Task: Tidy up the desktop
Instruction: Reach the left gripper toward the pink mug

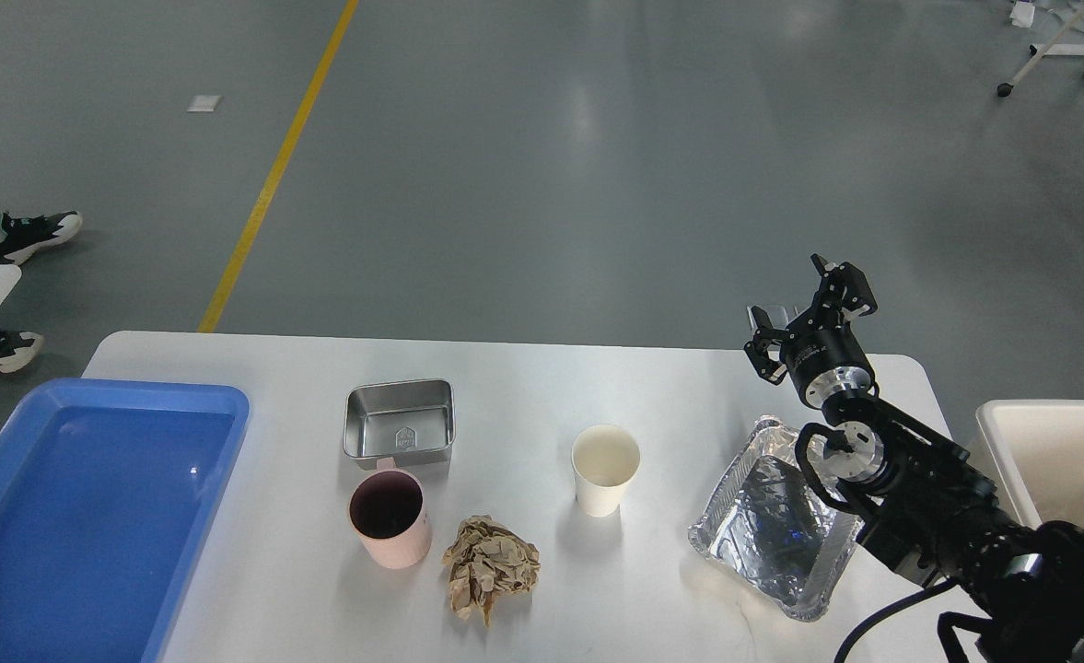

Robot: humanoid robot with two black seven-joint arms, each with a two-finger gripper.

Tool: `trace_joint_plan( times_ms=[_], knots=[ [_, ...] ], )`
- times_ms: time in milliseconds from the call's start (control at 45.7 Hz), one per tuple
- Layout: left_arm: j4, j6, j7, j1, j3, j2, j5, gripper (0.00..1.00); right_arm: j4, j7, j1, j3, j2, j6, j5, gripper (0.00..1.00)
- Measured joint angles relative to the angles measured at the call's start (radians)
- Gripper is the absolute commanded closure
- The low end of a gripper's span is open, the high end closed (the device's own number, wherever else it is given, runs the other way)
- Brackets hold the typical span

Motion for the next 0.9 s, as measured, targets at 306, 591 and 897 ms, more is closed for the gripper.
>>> trace_joint_plan(
  times_ms=[306,591,897],
  knots=[
    [0.015,-0.158,-0.021,-0.087,-0.049,0.131,0.036,0.02,0.005,0.0,0.001,0.0,0.001,0.0,-0.001,0.0],
    [0.02,-0.177,-0.008,-0.12,-0.063,0.116,0.071,0.02,0.005,-0.001,0.001,0.0,0.001,0.0,-0.001,0.0],
    [0.12,-0.072,0.204,-0.156,-0.083,-0.3,0.065,0.02,0.007,-0.002,0.001,0.0,0.0,0.0,0.0,0.0]
  ],
)
